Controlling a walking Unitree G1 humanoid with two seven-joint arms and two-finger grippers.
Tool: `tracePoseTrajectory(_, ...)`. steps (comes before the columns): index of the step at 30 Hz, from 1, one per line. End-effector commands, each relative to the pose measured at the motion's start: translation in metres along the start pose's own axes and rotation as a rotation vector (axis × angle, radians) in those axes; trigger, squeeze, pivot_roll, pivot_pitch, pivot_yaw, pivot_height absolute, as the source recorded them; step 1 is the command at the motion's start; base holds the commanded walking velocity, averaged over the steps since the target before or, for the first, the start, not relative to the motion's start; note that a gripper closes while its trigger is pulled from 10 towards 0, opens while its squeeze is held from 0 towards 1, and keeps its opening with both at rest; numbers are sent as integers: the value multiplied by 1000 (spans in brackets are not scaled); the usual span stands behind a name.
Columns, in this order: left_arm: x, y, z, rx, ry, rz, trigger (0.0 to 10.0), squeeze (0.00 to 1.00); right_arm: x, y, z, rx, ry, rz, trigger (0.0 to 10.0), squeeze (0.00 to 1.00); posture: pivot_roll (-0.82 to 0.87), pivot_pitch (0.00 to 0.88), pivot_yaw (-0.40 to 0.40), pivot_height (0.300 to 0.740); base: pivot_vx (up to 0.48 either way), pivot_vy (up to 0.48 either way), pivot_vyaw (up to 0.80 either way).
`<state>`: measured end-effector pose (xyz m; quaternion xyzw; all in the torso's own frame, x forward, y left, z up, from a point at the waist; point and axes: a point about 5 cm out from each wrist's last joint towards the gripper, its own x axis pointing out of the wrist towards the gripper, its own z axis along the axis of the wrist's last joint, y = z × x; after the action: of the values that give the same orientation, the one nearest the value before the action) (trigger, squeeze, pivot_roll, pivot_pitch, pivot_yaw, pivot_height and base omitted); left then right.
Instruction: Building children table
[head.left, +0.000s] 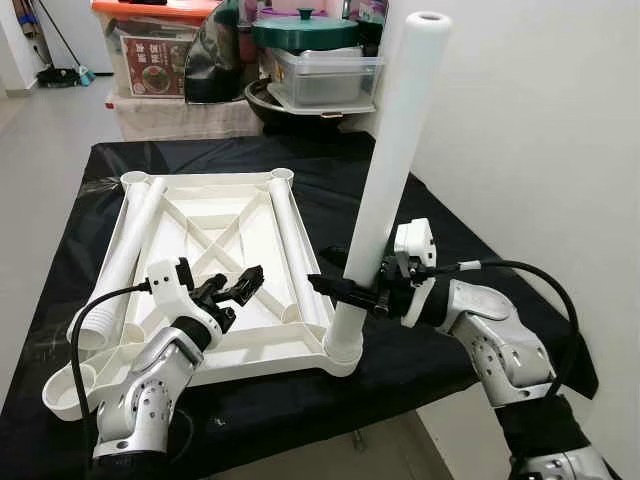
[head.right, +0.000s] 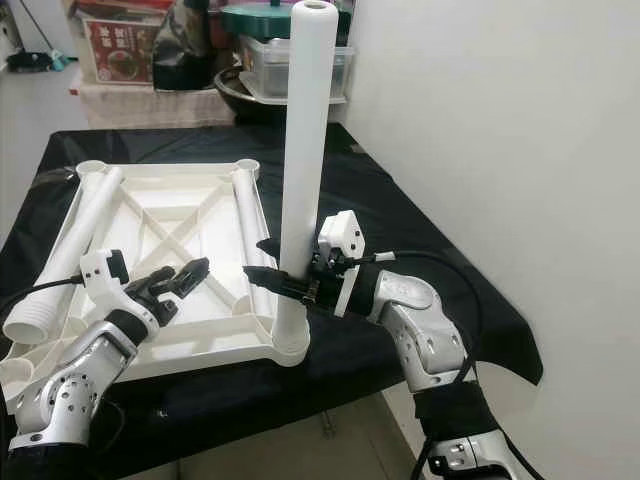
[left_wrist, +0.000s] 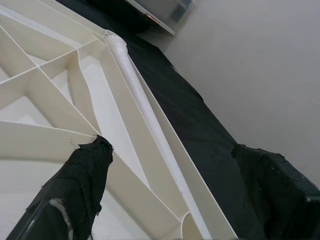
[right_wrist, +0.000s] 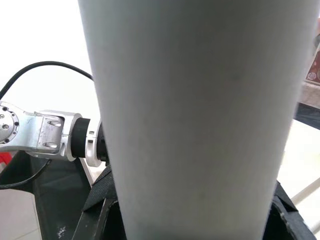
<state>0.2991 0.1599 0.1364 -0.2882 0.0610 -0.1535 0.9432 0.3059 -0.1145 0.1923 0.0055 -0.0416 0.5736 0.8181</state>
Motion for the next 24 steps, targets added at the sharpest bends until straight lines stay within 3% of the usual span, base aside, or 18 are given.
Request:
tracePoseTrajectory(1, -1, -1, -2, -10, 7, 0, 10000, 0, 7, 15, -43, 187, 94, 60, 10000, 0, 127, 0, -103, 740, 0, 0, 0)
tracePoseTrajectory(4, -1, -2, -2, -13, 9, 0, 10000, 0, 7, 11, -47, 214, 94, -3, 10000, 0, 124, 0, -100, 740, 0, 0, 0)
tracePoseTrajectory(5, -1, -3, -3, -16, 12, -1, 10000, 0, 8, 6, -55, 208, 129, -96, 10000, 0, 121, 0, -97, 740, 0, 0, 0)
tracePoseTrajectory(11, 0, -3, -3, -17, 12, -3, 10000, 0, 8, -4, -63, 165, 174, -292, 10000, 0, 118, 0, -97, 740, 0, 0, 0)
tracePoseTrajectory(14, 0, -2, -3, -16, 9, 0, 10000, 0, 2, -20, -64, 185, 146, -581, 10000, 0, 115, 0, -97, 740, 0, 0, 0)
tracePoseTrajectory(22, 0, -1, -3, -16, 12, 2, 10000, 0, -8, -20, -61, 76, 99, -805, 10000, 0, 101, 0, -83, 740, 0, 0, 0)
tracePoseTrajectory(24, 2, -1, -4, -13, 15, 0, 10000, 0, -16, -19, -63, 25, 140, -992, 10000, 0, 92, 0, -74, 740, 0, 0, 0)
